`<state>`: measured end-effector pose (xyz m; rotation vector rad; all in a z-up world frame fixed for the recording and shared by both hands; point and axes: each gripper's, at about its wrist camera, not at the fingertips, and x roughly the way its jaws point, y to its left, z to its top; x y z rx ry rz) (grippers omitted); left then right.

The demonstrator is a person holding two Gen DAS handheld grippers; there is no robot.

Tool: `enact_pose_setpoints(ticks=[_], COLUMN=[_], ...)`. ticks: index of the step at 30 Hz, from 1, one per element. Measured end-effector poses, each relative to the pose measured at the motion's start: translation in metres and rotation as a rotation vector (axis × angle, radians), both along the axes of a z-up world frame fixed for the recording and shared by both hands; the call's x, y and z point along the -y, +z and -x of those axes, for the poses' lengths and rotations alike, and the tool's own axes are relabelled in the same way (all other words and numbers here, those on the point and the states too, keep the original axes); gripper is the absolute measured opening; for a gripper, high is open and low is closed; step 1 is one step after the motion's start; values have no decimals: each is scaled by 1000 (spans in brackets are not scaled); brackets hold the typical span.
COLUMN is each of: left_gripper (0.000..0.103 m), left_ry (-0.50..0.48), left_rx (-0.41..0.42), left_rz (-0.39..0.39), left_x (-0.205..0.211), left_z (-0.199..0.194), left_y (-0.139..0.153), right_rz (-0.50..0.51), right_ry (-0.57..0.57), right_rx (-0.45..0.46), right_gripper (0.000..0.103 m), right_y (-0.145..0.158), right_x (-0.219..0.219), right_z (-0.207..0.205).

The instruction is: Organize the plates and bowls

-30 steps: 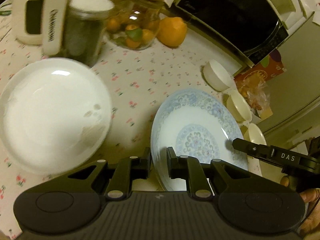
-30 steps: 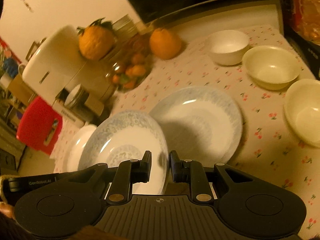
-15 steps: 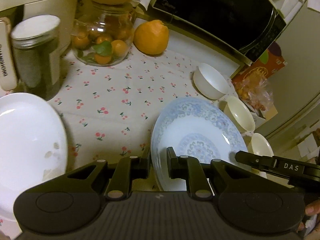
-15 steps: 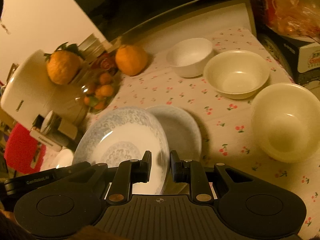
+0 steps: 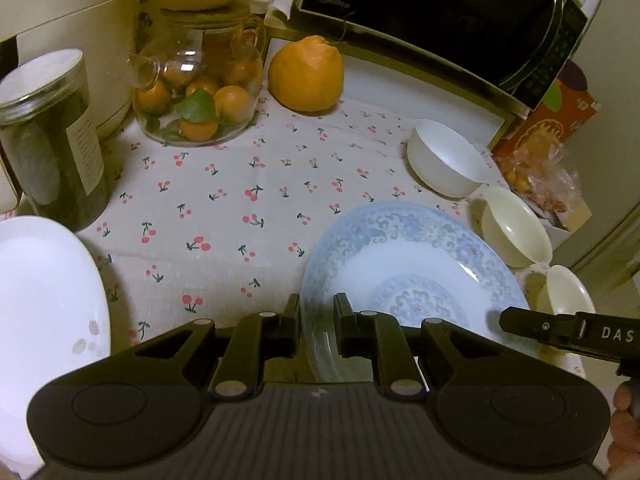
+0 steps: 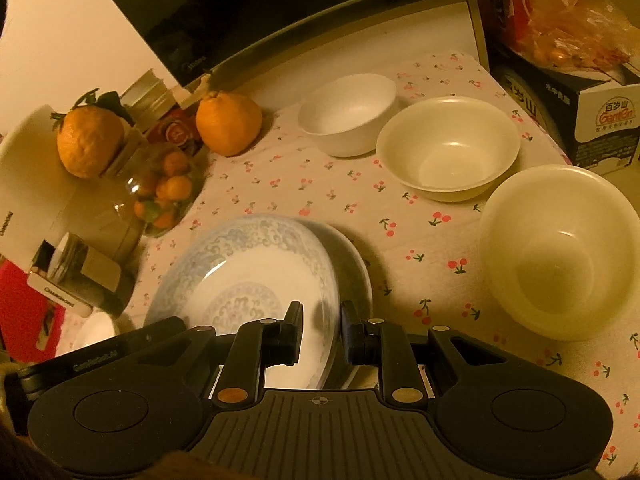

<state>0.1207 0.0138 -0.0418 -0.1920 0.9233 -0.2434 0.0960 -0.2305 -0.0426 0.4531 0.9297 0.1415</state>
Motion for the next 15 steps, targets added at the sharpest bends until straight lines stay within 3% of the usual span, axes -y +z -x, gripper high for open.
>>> enact_pose_setpoints(ticks=[15], left_gripper=[16], left_ry=[-14], left_rx=[47], left_rz=[-72], left_x=[14], left_z=[-1], left_y=[-11], right_rz=[29], right_ry=[-22], right_rx=[-8], right_gripper=[20], right_y=[-1], right_x=[-1], right_z=[-1])
